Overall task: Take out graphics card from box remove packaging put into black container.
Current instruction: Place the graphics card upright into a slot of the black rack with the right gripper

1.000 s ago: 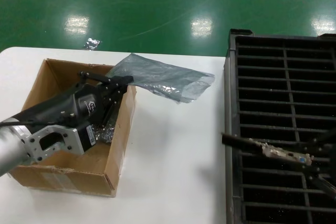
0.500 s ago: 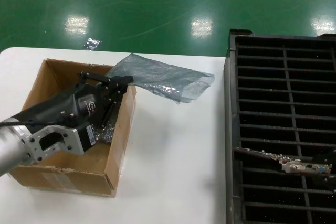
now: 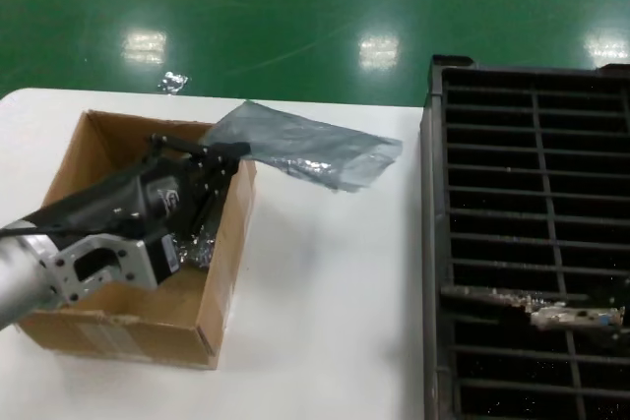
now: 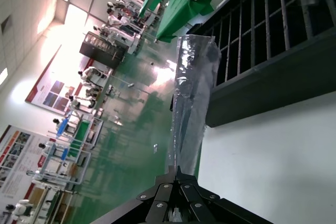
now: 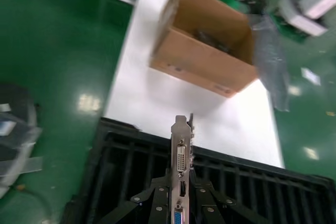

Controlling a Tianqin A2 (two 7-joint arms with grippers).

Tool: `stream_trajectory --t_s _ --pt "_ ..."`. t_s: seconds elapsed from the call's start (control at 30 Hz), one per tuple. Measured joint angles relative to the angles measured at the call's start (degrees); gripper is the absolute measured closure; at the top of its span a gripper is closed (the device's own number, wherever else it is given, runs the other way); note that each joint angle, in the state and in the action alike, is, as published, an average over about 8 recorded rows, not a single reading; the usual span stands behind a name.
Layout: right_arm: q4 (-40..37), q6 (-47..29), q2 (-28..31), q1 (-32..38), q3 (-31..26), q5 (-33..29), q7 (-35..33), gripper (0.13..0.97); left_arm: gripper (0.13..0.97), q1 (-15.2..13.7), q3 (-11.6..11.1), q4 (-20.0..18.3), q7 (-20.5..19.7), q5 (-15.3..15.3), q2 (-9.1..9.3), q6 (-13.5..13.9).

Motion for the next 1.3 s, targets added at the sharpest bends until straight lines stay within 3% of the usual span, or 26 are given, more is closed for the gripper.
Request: stream_trajectory --t_s 0.3,0.53,0.93,1.3 --pt "-6.2 -13.9 -2.5 17.2 -9.9 1.8 3.4 0.910 0.958 0.0 0.0 0.0 0.0 0.0 0.00 0.0" --pt "-10.2 -18.5 -3.0 27.2 -19.1 5.8 8.2 0.910 0.958 0.0 0.0 0.0 0.0 0.0 0.00 0.0" --pt "-15.2 -19.4 -5.1 29.0 -23.2 3.2 13.7 0.910 0.958 0.0 0.0 0.0 0.0 0.0 0.00 0.0" --pt "-18.0 -19.4 -4.3 31.2 -28.1 -0.9 13.5 0.910 0.958 0.0 0.0 0.0 0.0 0.0 0.00 0.0"
